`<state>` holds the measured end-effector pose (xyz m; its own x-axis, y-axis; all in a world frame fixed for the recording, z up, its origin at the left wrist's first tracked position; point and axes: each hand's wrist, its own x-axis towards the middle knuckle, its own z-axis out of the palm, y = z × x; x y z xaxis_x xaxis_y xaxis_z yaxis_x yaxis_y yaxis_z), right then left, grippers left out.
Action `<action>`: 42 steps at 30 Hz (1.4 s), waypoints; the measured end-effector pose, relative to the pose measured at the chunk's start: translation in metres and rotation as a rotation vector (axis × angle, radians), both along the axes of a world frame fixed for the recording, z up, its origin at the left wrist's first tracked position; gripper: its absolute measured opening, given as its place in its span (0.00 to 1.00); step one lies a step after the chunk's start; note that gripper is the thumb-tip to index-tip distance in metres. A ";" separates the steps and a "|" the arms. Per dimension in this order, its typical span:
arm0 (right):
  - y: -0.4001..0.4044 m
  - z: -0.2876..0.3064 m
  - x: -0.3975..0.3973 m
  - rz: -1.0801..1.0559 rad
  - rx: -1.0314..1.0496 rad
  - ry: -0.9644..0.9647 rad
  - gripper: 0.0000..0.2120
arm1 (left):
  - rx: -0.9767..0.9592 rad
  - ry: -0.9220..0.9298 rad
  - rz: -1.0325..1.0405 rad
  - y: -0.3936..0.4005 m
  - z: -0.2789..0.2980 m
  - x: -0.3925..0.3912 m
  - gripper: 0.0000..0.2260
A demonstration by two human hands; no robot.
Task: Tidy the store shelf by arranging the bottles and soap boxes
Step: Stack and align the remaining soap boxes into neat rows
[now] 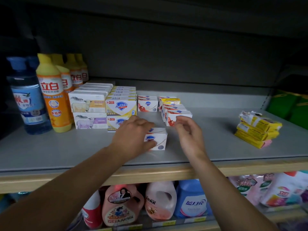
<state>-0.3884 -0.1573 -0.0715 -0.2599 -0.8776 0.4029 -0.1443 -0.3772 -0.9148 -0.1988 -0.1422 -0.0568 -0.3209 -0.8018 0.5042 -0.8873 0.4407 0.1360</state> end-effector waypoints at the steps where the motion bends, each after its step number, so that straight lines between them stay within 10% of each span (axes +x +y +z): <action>1: -0.005 0.005 -0.005 -0.022 -0.015 0.020 0.07 | 0.036 -0.077 0.015 -0.003 0.005 -0.004 0.24; 14: -0.106 0.021 -0.070 -0.036 -0.042 0.949 0.24 | 0.057 -0.098 0.112 -0.078 0.103 -0.028 0.18; 32: -0.134 -0.014 -0.072 0.027 -0.096 0.755 0.23 | 0.228 -0.614 0.429 -0.218 0.074 -0.063 0.20; 42: -0.134 -0.015 -0.072 0.050 -0.073 0.774 0.25 | 0.239 -0.542 0.495 -0.238 0.045 -0.066 0.19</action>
<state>-0.4609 -0.2911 -0.0861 0.1577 -0.8454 0.5104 -0.7129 -0.4551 -0.5335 -0.2649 -0.3804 -0.0119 -0.0489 -0.9836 0.1737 -0.9433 -0.0117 -0.3318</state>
